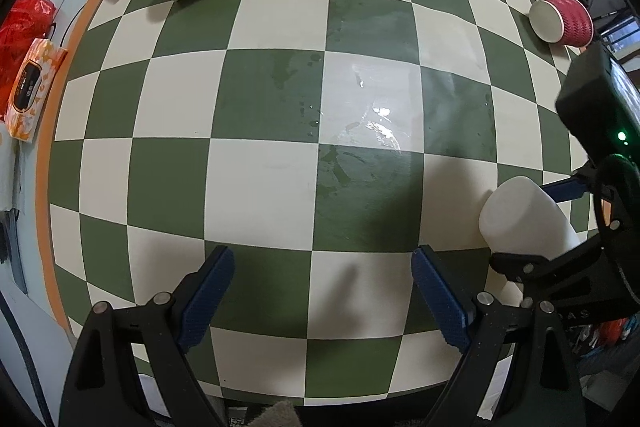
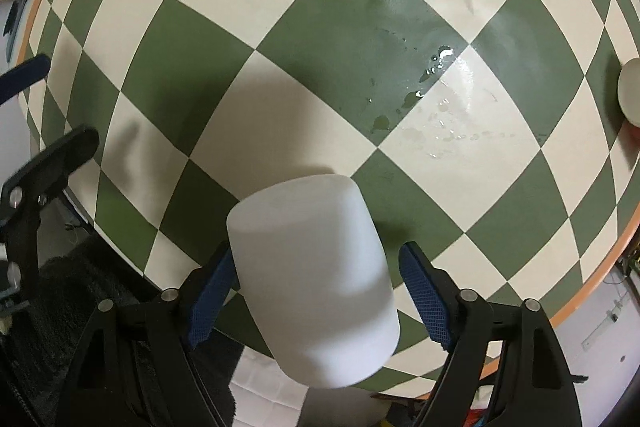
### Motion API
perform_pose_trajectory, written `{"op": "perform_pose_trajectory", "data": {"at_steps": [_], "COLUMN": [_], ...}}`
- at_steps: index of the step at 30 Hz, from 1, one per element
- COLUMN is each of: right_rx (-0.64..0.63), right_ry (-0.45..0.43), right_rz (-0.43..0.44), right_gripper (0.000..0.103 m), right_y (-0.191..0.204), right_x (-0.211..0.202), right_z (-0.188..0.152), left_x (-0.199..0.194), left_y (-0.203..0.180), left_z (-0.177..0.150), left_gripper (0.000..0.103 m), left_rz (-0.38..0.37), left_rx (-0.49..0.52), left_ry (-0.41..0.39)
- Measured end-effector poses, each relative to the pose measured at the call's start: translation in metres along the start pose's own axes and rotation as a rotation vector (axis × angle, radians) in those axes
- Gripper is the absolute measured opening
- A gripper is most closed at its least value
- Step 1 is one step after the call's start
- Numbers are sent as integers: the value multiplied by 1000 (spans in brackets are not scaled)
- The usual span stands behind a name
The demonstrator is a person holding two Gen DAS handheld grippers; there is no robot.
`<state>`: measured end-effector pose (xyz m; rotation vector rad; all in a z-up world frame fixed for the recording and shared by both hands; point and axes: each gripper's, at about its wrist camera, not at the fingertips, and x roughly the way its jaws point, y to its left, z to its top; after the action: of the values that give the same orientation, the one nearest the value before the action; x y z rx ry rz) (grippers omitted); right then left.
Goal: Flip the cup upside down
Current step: 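Carry the inverted white cup with the right gripper, rim facing down, then lower the white cup rim-down onto the table and open the right gripper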
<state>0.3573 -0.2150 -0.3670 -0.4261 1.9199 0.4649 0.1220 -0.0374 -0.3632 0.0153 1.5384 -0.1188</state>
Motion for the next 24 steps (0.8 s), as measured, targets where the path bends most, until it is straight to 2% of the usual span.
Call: {"op": "perform_pose_trajectory", "data": {"at_steps": [8,14,18,24], "right_rx": [1,50,117,239], "right_ry": [-46,-117,-201,-393], "right_rz": [3,37,66,107], "right_gripper": [74,73,73,73], "right_y": [-3,-12,-27,-56], "right_x": [-8,-18,-34,-60], "right_z": [0,-17,-31,-55], "left_x": [3,3,2,3], "left_y": [-2,-3,-2,-5], "left_z": [1,3,4,10], "left_gripper": [91,91,91,91], "left_rz": [-9,-9,-10,-21], "left_rx": [5,10,15,16], "left_ry": [4,0,-3,-2]}}
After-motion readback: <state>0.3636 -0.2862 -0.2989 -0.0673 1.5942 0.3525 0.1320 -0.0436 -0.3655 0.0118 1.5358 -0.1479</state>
